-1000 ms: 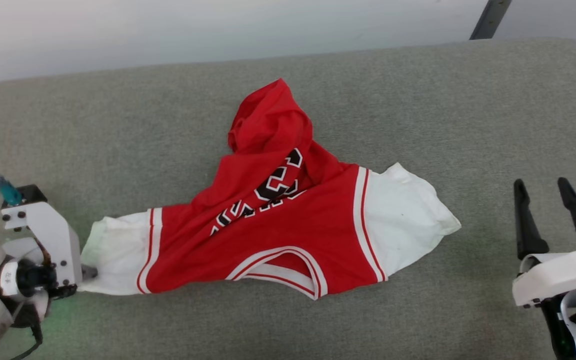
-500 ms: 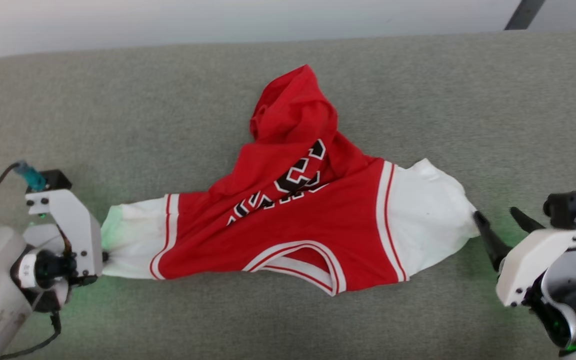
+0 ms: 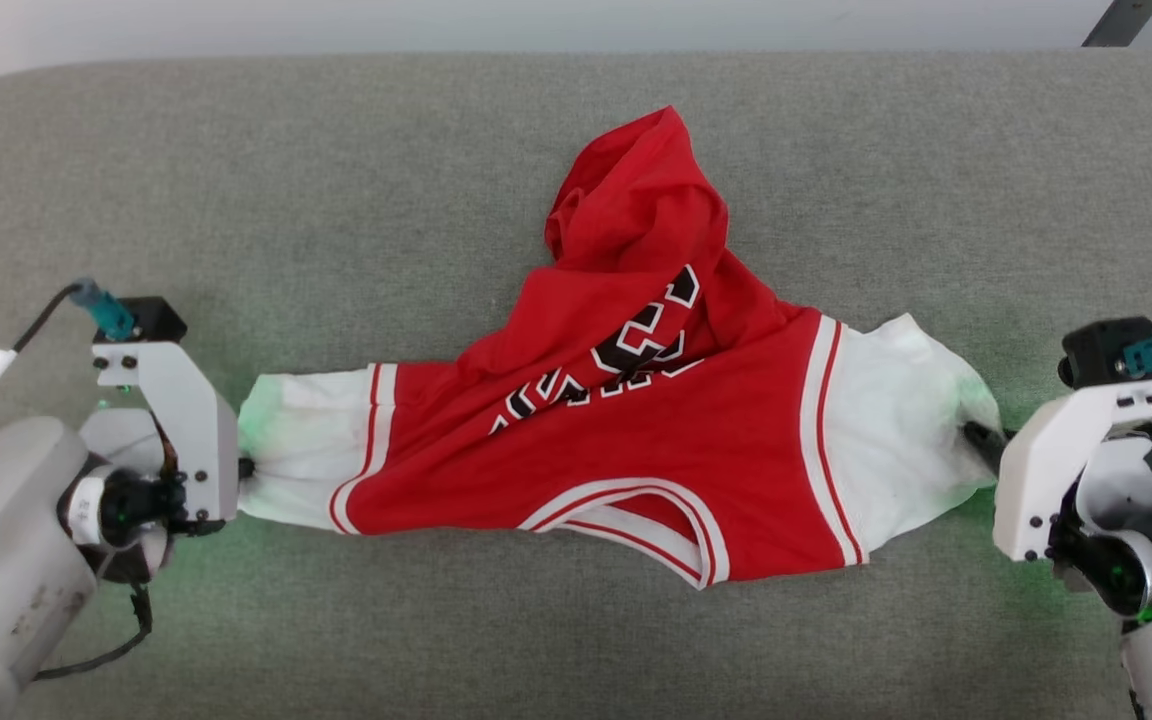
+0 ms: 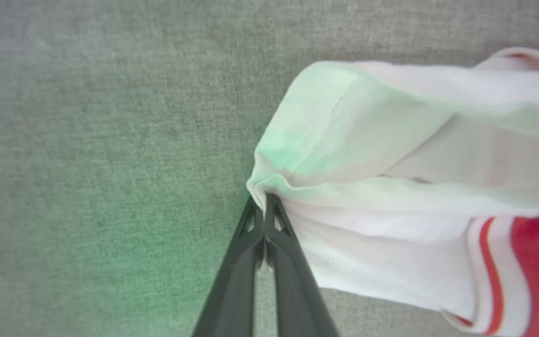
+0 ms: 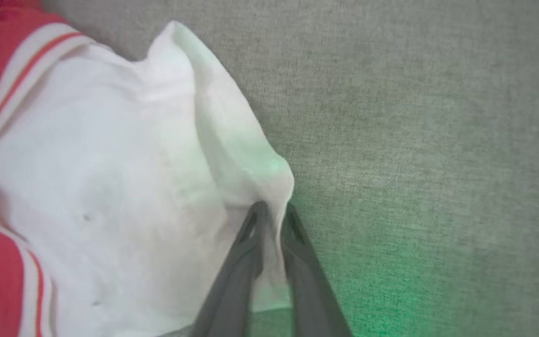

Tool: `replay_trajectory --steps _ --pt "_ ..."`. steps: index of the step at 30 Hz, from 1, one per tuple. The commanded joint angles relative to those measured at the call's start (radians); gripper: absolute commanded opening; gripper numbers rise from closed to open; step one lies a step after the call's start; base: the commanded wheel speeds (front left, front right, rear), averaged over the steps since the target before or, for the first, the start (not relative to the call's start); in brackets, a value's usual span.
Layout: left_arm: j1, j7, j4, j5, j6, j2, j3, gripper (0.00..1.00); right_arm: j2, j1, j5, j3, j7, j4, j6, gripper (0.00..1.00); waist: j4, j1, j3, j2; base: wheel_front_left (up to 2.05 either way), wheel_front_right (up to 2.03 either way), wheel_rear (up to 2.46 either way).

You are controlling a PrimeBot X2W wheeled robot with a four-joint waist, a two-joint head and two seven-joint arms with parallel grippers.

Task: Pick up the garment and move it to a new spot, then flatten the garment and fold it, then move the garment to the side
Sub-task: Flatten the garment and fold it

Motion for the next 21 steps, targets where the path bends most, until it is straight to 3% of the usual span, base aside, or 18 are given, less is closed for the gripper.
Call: replay_trajectory --steps 1,12,21 --pt "0.002 -0.014 0.011 0.01 -0.005 -0.036 -0.012 0.0 0.015 0.014 0.018 0.011 0.031 0.028 0.0 0.0 0.001 0.0 -0.009 0.0 0.0 0.0 0.0" --pt "-0.158 0.014 -0.074 0.055 -0.018 0.001 0.014 0.0 -0.004 -0.151 0.21 -0.133 0.179 -0.125 0.0 0.0 0.011 0.0 -0.12 0.0 0.0 0.0 0.0" --pt "-0.304 0.049 -0.114 0.032 -0.002 0.008 0.084 0.0 0.092 -0.388 0.202 -0.317 0.217 -0.048 0.0 0.0 0.013 0.0 -0.236 0.0 0.0 0.0 0.0"
